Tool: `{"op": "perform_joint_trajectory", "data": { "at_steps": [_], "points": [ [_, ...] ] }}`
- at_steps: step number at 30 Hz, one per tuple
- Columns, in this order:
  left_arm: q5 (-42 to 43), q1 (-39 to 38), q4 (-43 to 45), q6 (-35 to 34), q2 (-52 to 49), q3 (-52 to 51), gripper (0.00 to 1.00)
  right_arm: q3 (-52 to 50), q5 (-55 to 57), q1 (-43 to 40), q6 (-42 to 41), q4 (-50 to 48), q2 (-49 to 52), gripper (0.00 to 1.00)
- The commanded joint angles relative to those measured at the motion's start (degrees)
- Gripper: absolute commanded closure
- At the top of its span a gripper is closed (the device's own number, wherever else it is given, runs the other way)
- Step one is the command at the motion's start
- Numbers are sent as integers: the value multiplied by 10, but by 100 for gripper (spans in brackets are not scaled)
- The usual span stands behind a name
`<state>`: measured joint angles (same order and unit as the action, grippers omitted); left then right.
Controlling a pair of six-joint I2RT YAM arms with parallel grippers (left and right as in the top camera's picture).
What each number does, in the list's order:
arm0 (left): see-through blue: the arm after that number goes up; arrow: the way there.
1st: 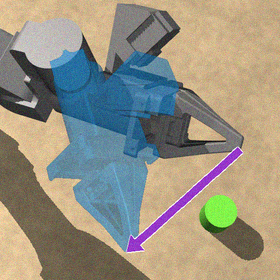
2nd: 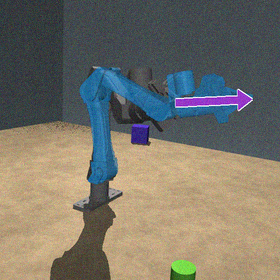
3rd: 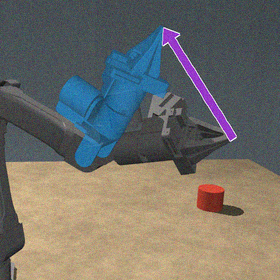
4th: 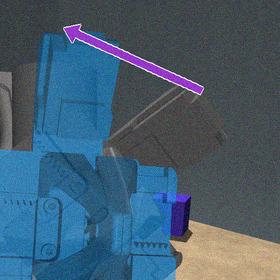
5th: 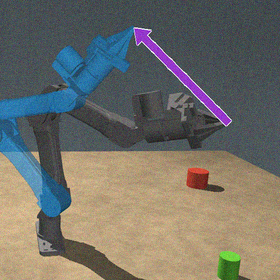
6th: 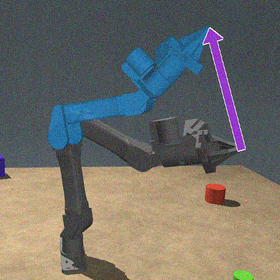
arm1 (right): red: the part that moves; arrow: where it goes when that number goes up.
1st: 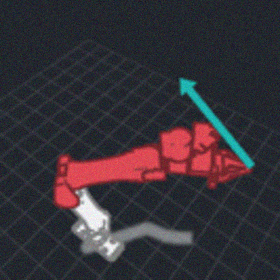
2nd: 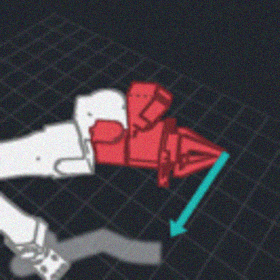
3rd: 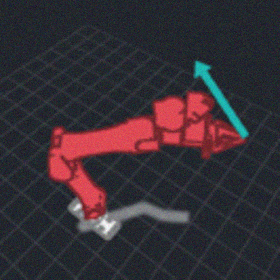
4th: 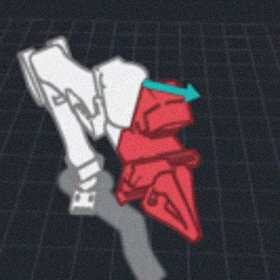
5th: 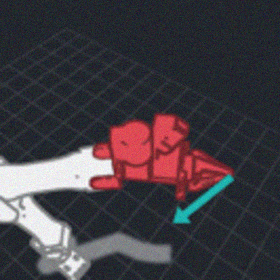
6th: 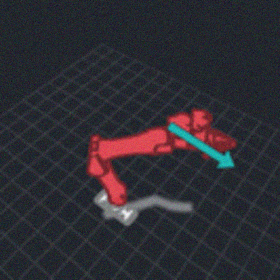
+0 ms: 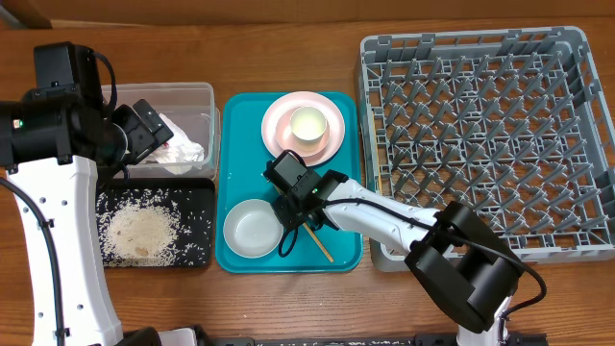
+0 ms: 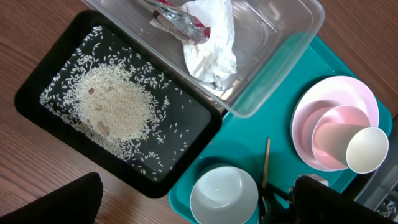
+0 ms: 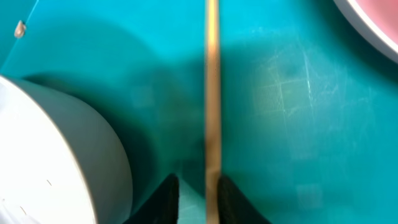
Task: Sort waste into correct bins and load items into the dishwasher
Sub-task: 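Lower the right gripper and close it on the second chopstick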
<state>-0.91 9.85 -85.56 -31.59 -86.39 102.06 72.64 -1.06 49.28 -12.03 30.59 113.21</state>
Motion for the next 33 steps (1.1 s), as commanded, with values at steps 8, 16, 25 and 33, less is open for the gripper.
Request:
{"op": "perform_joint_trajectory", "data": {
  "at_steps": [8,16,25,33],
  "points": [
    [-6,3,1,-2,-2,9,0,-3,6,1,0,-3,8,85],
    [-6,3,1,-1,-2,9,0,-3,27,1,5,4,9,85],
    [-6,3,1,-1,-2,9,0,-3,25,2,14,4,10,84],
    [-6,3,1,-2,-2,9,0,-3,33,1,35,-3,10,74]
  ]
}}
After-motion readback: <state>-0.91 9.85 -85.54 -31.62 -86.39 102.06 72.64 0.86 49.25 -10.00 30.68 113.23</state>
